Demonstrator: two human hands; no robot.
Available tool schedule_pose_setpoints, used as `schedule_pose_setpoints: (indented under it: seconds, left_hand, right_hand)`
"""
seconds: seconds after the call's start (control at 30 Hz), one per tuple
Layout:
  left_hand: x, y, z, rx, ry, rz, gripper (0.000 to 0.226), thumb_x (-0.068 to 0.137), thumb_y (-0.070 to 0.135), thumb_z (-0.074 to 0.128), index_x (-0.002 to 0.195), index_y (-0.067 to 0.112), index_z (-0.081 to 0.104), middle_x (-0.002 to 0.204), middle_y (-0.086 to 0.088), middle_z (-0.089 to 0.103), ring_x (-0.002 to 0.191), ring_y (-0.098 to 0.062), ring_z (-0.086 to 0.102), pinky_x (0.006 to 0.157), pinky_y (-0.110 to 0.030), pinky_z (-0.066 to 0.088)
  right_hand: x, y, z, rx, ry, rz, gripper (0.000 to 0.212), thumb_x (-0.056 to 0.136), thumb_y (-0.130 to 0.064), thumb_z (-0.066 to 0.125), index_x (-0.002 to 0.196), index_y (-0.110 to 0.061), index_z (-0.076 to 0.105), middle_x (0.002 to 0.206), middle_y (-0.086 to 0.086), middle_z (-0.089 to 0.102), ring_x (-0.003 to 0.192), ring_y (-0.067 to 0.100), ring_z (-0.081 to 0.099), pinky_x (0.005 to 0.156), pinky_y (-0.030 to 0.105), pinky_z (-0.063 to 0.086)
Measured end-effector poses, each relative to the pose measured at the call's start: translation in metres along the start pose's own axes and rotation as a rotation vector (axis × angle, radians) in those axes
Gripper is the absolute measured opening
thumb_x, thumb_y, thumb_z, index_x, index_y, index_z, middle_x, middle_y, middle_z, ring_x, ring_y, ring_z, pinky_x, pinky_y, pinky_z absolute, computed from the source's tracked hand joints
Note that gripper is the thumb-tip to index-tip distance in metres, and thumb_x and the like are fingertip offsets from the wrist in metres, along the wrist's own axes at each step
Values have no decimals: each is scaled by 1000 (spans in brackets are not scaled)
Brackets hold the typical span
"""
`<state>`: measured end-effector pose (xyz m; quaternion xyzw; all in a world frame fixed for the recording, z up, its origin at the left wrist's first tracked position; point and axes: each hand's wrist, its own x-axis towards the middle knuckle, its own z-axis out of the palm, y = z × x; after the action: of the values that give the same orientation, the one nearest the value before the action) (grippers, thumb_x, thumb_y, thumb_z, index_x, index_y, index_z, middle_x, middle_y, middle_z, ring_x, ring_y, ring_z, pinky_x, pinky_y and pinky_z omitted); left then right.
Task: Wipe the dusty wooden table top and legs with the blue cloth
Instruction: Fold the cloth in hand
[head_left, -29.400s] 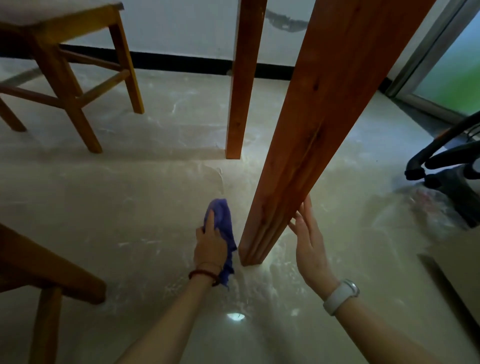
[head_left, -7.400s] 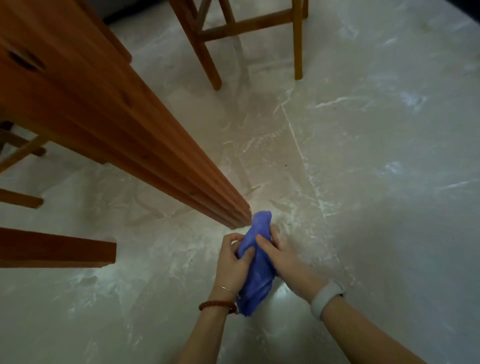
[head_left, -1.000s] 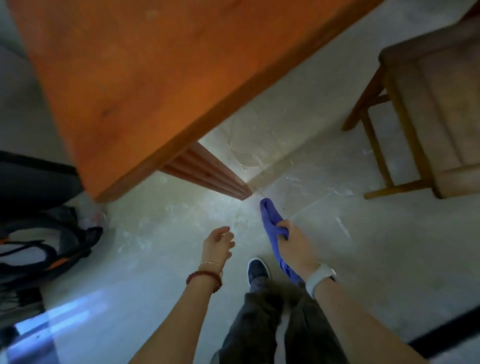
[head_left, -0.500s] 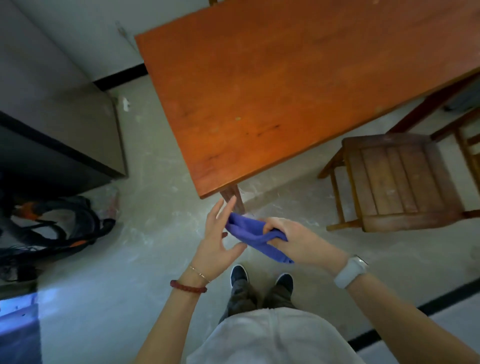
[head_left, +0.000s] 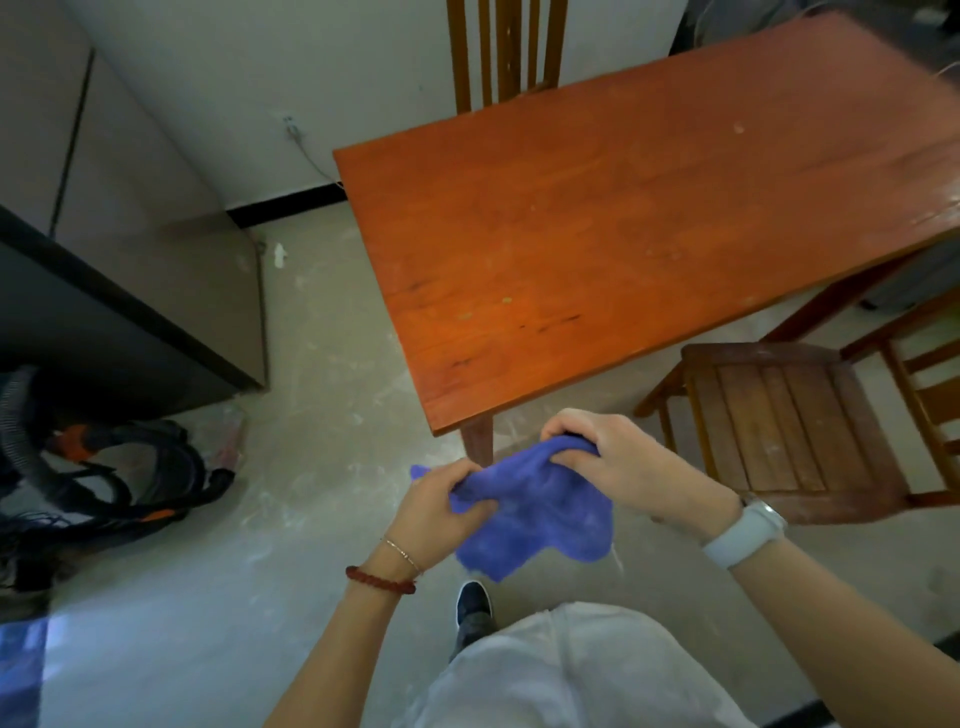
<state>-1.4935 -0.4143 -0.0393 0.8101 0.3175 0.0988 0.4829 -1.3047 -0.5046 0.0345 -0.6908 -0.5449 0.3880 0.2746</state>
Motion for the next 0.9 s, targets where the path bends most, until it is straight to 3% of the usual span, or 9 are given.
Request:
schedule_pose_setpoints:
  seconds: [0.07,0.2,0.3,0.37,0.47,0.53,0.67,0.8,0.9]
  left_hand:
    - [-2,-6,-5,-7,-24,-61,21,64,50,52,70,30,49,63,12,53,62,2,51,58,-12,36]
    - [-10,-23,-15,-18,-10,-176,13,72,34,62,70,28,50,65,10,56,60,2,53,57,-11,39]
    - [-18,-28,-20,-39,41,-231,15,71,40,61,70,29,51,66,8,57,60,-4,51,58,-14,40]
    - [-20,-28,-21,14,50,-260,21,79,29,63,66,28,47,63,7,52,59,-9,47,57,-17,37]
    - [-20,-22,-18,30,83,-356,33,85,16,59,60,22,40,57,5,42,55,-9,38,53,-16,31]
    - [-18,-20,-17,-153,84,-479,31,87,13,56,60,15,42,59,0,41,56,-12,38,51,-13,31]
    - [-16,-9,-5,-613,81,-693,14,90,14,52,76,12,49,79,-11,53,72,-21,51,64,-30,41]
    - [-15,-1,5,-979,78,-687,14,92,19,44,86,11,54,84,-12,60,66,-15,62,56,-25,50]
    - [-14,4,0,-1207,72,-640,33,96,30,34,103,9,58,78,-8,71,62,-14,67,52,-22,54]
  right_hand:
    - [-1,2,-4,23,98,22,31,84,0,52,80,-30,53,79,-17,58,78,-11,53,73,4,38]
    - [-7,11,-11,62,309,90,35,83,1,54,78,-33,54,81,-16,60,81,-6,56,73,1,37]
    - [-12,21,-4,1,368,180,18,86,-3,55,89,-20,60,83,-7,61,80,2,55,70,-1,36]
    - [-15,29,5,-30,413,242,11,87,-7,56,95,-11,62,85,-1,61,79,9,54,68,-1,36]
    - [-17,35,20,-3,545,364,12,87,-13,57,97,-8,62,85,2,60,80,14,53,65,10,37]
    - [-15,32,34,30,609,436,13,86,-16,59,97,-9,60,85,1,59,81,15,52,70,19,35]
    - [-7,9,73,144,492,369,15,86,-14,61,99,-8,60,84,-1,57,78,14,52,65,13,34]
    - [-3,-7,107,195,357,236,25,83,-4,61,108,-6,63,101,7,64,84,10,52,70,-2,33]
    - [-6,-9,120,191,161,159,38,84,0,55,120,-10,58,116,3,60,96,8,50,81,-3,31]
